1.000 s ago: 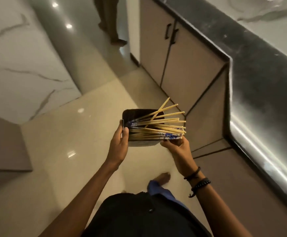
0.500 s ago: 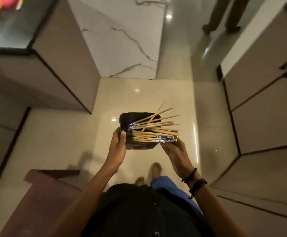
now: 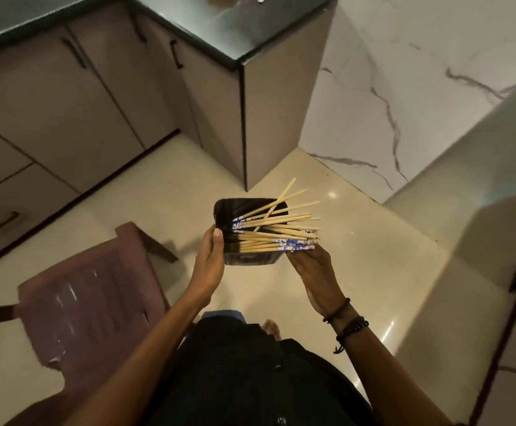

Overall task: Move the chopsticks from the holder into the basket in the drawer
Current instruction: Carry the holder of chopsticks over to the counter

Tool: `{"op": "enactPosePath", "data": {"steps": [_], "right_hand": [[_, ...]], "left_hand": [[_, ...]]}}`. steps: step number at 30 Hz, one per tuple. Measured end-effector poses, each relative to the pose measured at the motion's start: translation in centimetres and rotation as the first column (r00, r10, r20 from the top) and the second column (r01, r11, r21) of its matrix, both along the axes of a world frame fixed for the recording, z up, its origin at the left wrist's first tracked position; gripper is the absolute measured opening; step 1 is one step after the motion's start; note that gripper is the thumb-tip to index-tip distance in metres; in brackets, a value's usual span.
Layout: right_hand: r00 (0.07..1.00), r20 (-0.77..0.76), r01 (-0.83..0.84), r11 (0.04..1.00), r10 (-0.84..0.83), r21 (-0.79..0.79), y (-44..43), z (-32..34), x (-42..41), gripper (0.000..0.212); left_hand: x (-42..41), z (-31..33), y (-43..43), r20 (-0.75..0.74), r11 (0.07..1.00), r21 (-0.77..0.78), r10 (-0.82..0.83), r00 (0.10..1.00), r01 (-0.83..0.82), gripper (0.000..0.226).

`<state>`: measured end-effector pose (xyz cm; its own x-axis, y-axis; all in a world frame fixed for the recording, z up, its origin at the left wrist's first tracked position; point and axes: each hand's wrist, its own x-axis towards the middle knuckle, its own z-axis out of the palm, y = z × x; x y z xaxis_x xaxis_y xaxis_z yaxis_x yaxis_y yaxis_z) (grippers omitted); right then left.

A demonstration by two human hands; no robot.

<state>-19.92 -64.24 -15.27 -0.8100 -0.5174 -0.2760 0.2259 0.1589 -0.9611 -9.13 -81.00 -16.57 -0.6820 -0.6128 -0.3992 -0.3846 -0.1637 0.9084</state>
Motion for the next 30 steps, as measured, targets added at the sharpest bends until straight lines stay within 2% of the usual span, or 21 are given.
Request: {"op": "enactPosePath", "data": {"steps": [5, 10, 14, 20, 30], "right_hand": [[0.979, -0.052, -0.197, 0.979, 0.199, 0.043, -4.7, 0.6, -2.0, 0.032], [0.938, -0.054, -0.340, 0.939, 0.343, 0.062, -10.7, 0.8, -3.9, 0.032], [0.905, -0.041, -0.419, 0.905, 0.423, 0.078, -17.3, 0.3, -5.4, 0.031], [0.828, 0.019, -0.559, 0.821, 0.561, 0.117, -27.4, -0.1, -7.3, 0.030], [0.694, 0.062, -0.720, 0.694, 0.718, 0.017, -42.2, 0.9, -9.2, 0.039]], "left_hand": [[1.2, -0.1, -2.1, -0.008, 0.981, 0.051, 0.186, 0.983, -0.185, 0.027], [1.2, -0.5, -6.2, -0.029, 0.942, 0.067, 0.333, 0.943, -0.330, 0.027], [1.0, -1.8, -11.4, -0.026, 0.891, 0.064, 0.452, 0.891, -0.450, 0.041], [0.8, -2.1, -19.0, -0.042, 0.815, 0.076, 0.579, 0.814, -0.575, 0.047], [0.0, -0.6, -30.2, -0.095, 0.661, 0.066, 0.750, 0.655, -0.747, 0.038]]}}
